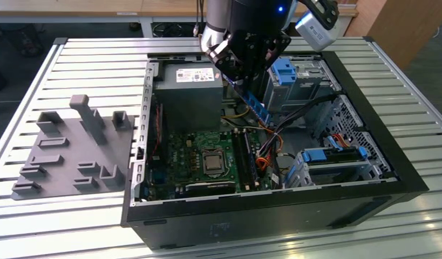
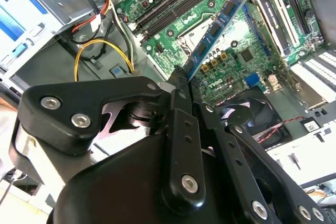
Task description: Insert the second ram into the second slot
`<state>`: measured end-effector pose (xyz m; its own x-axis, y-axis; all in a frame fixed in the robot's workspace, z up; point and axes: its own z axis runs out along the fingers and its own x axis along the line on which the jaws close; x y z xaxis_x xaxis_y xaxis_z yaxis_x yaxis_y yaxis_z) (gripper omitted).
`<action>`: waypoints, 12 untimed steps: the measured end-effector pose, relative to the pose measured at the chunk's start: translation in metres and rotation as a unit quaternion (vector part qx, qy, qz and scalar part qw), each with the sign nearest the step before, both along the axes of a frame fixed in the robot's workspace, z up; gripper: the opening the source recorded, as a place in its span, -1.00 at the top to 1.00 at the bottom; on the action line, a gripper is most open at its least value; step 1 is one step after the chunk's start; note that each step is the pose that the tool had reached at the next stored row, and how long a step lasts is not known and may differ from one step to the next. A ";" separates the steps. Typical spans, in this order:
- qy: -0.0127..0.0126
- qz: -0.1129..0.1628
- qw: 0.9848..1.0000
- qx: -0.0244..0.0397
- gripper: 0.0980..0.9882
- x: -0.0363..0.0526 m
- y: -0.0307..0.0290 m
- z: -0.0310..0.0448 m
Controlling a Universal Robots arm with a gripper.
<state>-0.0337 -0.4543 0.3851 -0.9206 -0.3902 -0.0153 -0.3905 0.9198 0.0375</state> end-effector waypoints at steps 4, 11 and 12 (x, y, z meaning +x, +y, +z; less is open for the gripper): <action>0.000 -0.005 1.000 0.000 0.91 0.0000 0.0000 -0.0001; 0.000 -0.017 1.000 0.000 0.91 0.0000 0.0000 -0.0002; 0.000 -0.018 1.000 0.000 0.91 0.0000 0.0000 -0.0003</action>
<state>-0.0337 -0.4543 0.3848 -0.9340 -0.3570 -0.0151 -0.3574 0.9332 0.0370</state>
